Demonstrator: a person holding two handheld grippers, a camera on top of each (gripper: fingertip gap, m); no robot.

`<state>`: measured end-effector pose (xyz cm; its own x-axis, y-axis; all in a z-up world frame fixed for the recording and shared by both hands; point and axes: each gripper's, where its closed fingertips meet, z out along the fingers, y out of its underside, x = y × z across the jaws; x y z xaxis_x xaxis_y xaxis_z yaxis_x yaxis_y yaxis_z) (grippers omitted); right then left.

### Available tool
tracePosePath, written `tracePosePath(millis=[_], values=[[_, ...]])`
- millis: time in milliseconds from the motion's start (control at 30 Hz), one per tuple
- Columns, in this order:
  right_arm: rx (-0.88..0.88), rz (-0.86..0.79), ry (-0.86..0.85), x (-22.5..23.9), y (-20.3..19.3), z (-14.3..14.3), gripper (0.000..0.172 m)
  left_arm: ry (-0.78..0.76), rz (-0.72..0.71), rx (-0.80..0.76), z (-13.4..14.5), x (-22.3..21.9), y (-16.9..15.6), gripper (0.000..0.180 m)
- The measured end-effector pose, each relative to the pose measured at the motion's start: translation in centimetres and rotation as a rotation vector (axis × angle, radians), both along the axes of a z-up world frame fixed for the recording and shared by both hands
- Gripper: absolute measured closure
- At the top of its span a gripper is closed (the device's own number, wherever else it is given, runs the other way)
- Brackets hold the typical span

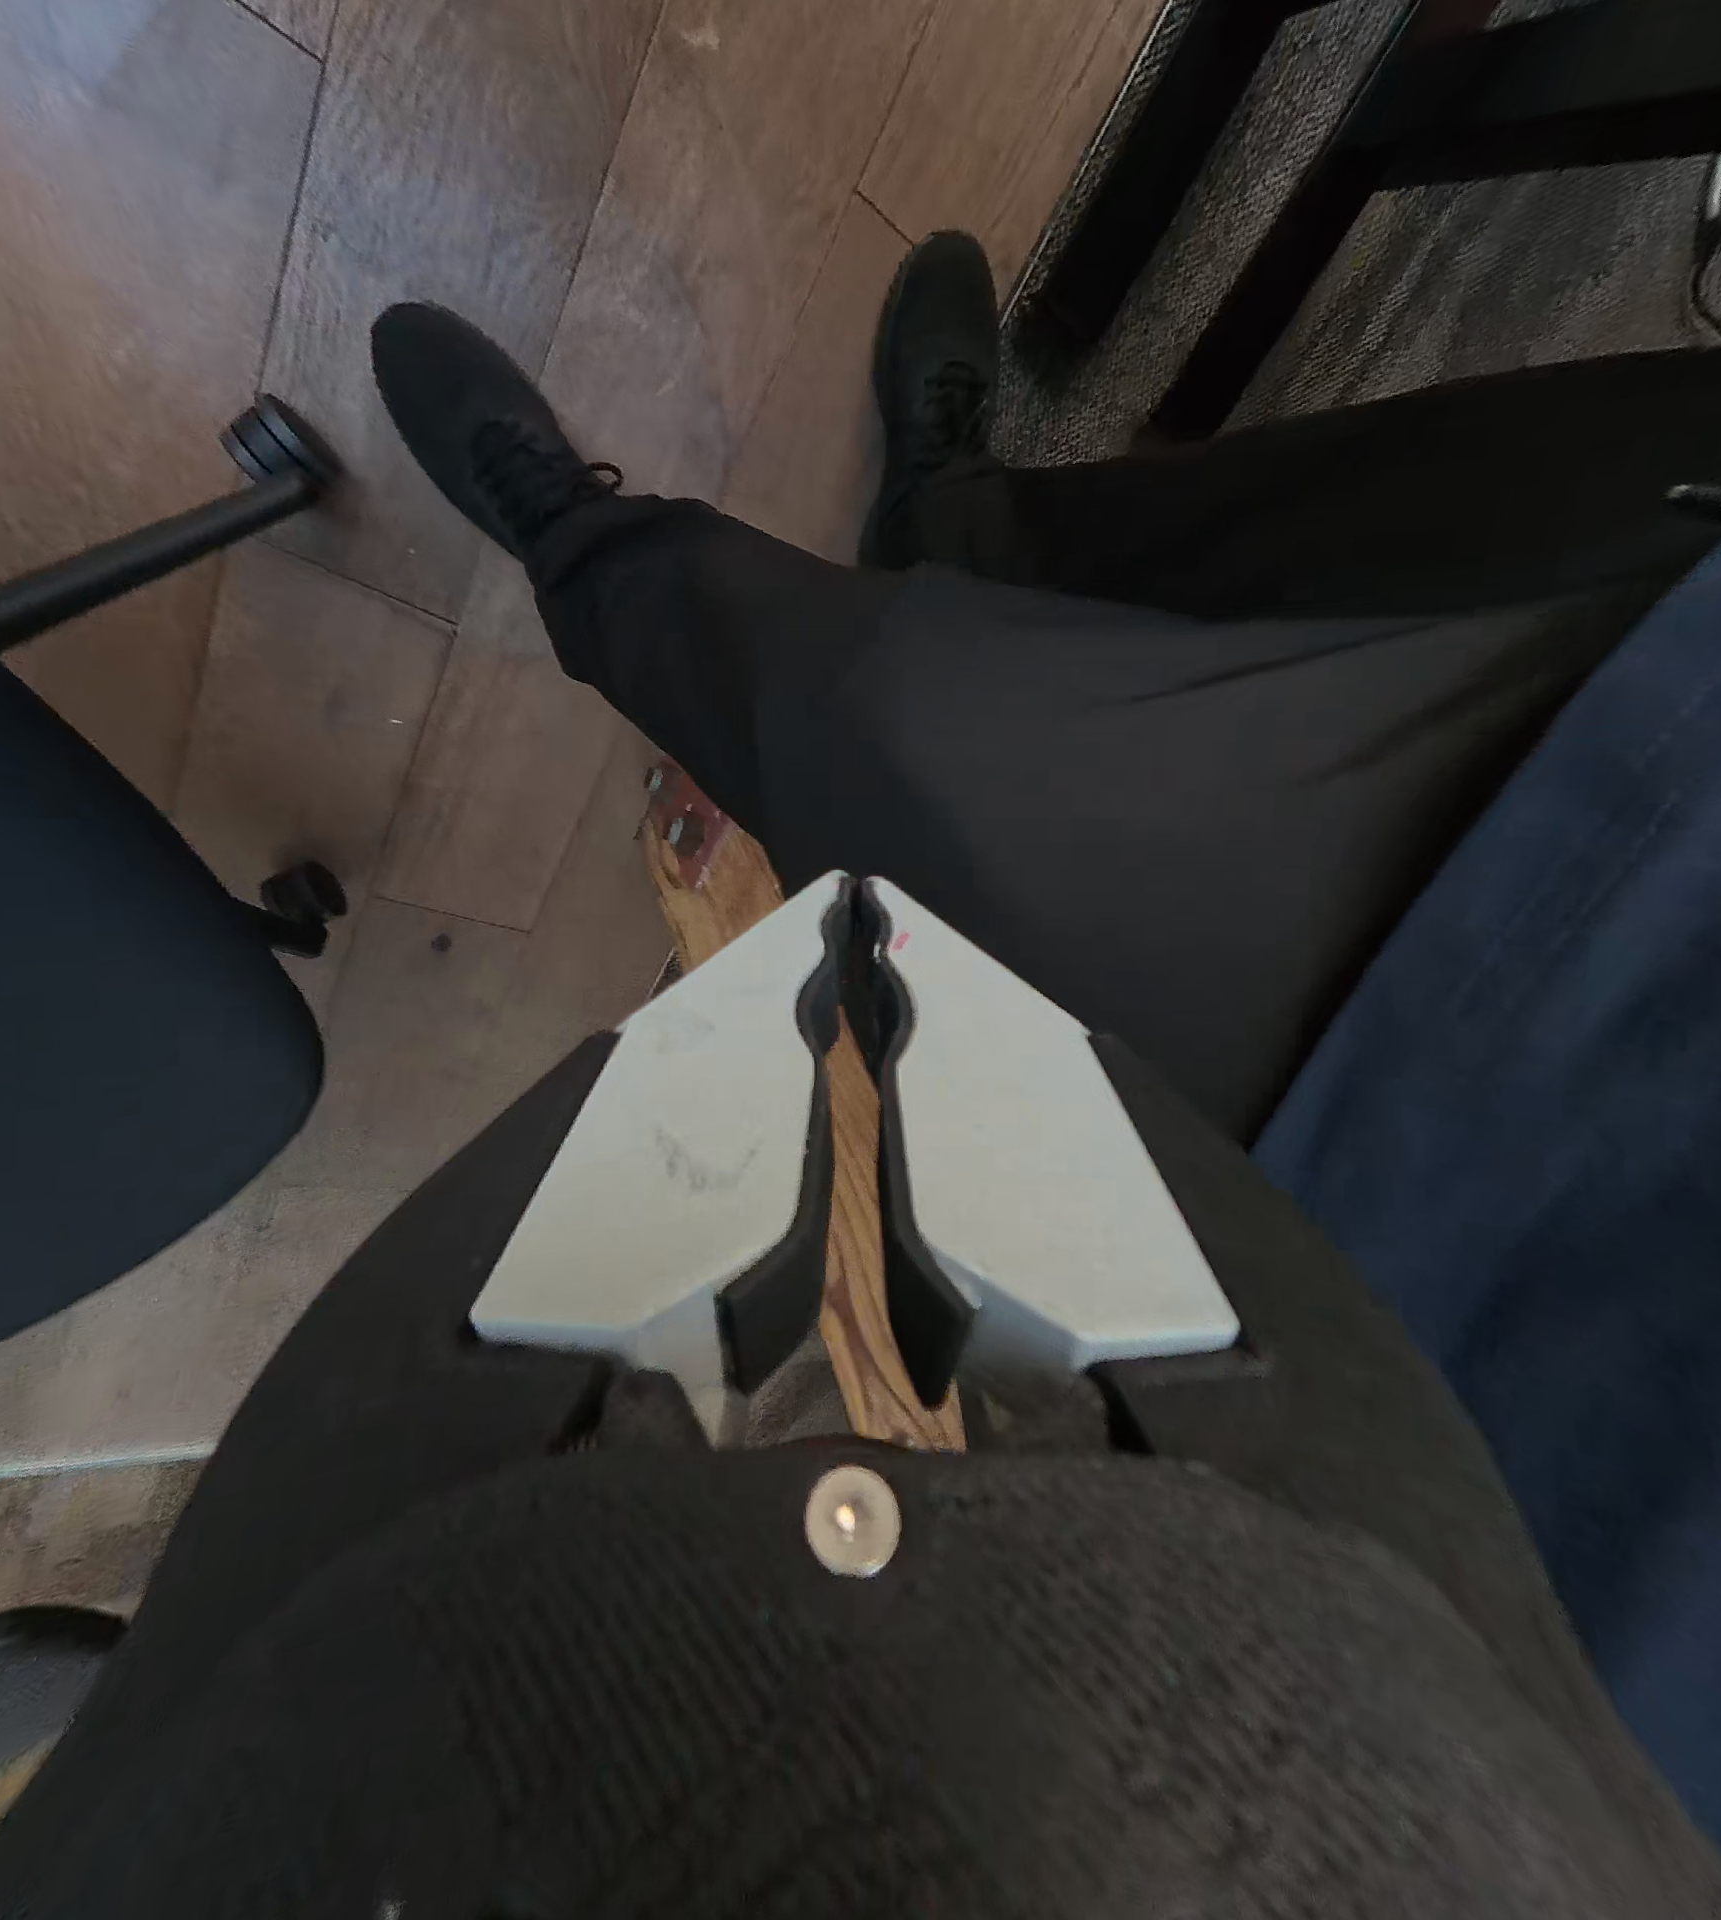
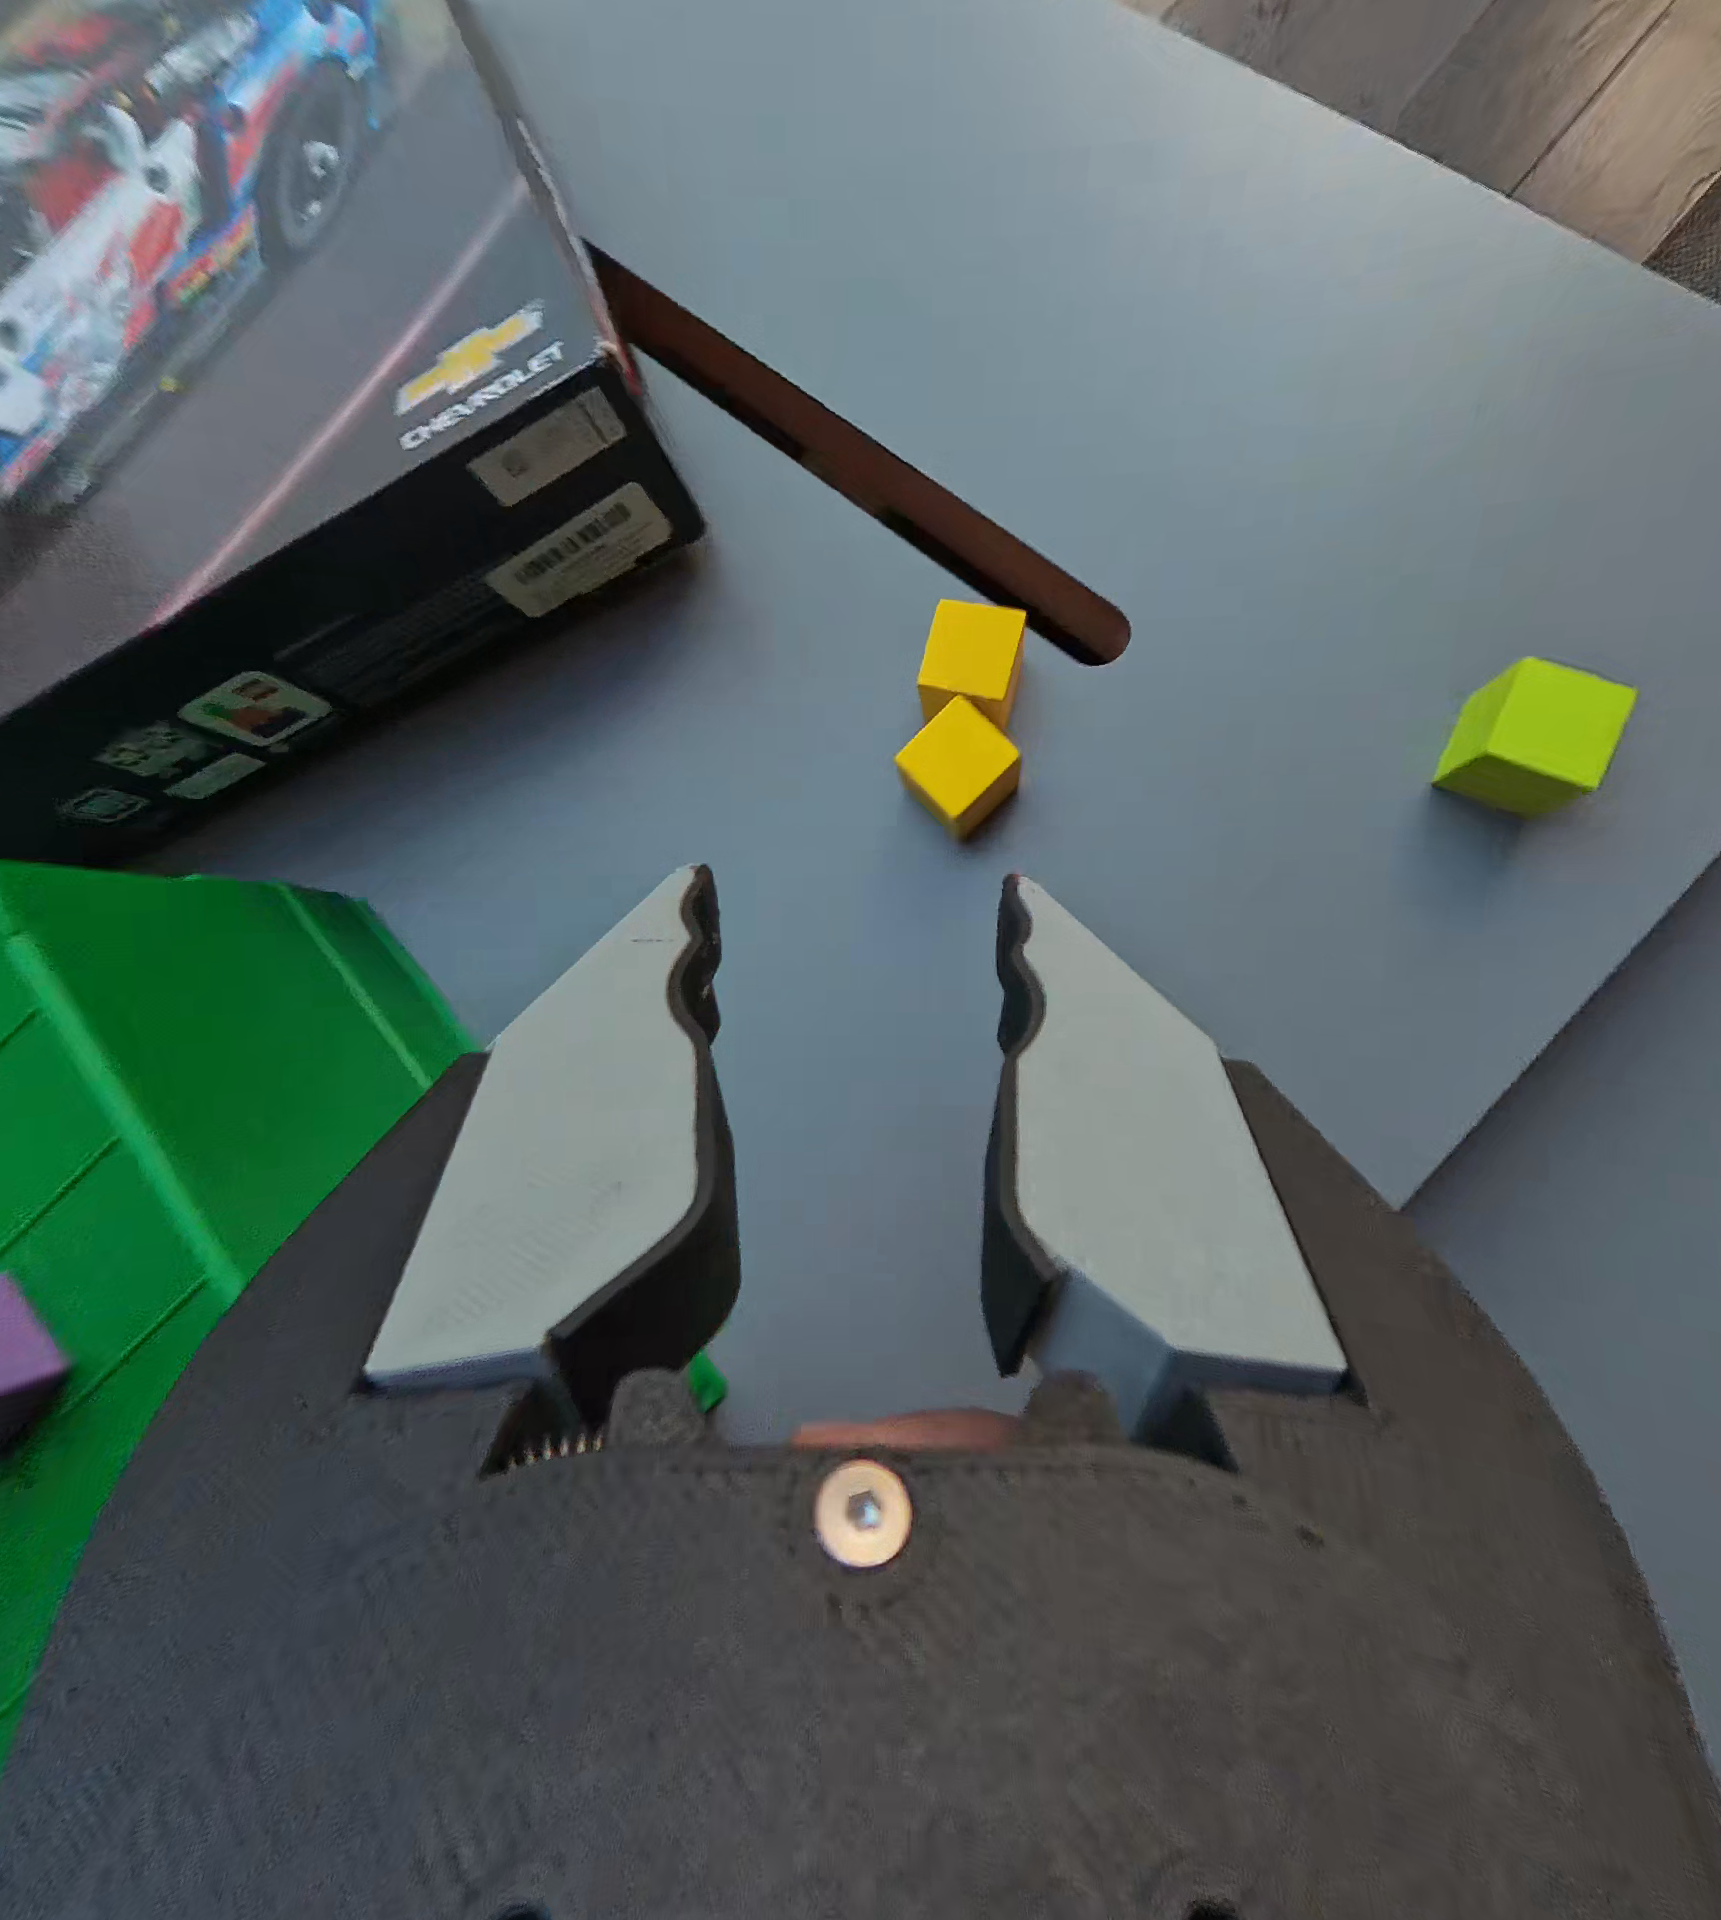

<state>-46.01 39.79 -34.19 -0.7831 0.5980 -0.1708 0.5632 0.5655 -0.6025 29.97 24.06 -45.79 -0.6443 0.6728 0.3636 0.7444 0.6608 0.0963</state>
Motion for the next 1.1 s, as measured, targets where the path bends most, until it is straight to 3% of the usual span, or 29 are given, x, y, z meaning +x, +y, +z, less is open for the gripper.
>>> tracePosePath(millis=[200,233,300,400,500,667,833,1100], values=[[0.207,0.086,-0.015,-5.7,-4.4,-4.9,0.119,-0.035,0.019,-0.047,1.9,-0.2,4.0,0.18],[0.246,0.105,-0.042,-5.8,-4.6,-6.0,0.122,-0.051,0.015,-0.058,2.0,-0.1,4.4,0.18],[0.291,0.146,-0.097,-5.4,-4.7,-7.8,0.145,-0.064,0.009,-0.059,2.2,-0.2,5.3,0.18],[0.228,0.159,-0.12,-4.8,-5.2,-7.3,0.145,-0.064,-0.016,-0.058,2.5,-0.6,6.2,0.18],[0.053,0.172,-0.087,-3.1,-5.6,-3.8,0.145,-0.063,-0.059,-0.065,2.6,-1.0,6.7,0.18],[-0.382,0.247,-0.056,4.4,-4.3,6.1,0.145,-0.099,-0.154,-0.036,2.0,-0.5,7.2,0.18],[-0.436,0.211,-0.003,9.8,-1.0,8.2,0.146,-0.124,-0.195,-0.027,0.8,-0.4,5.8,0.18],[-0.411,0.211,0.116,11.6,0.7,14.0,0.145,-0.08,-0.376,-0.031,-1.0,-2.9,1.1,0.18]])
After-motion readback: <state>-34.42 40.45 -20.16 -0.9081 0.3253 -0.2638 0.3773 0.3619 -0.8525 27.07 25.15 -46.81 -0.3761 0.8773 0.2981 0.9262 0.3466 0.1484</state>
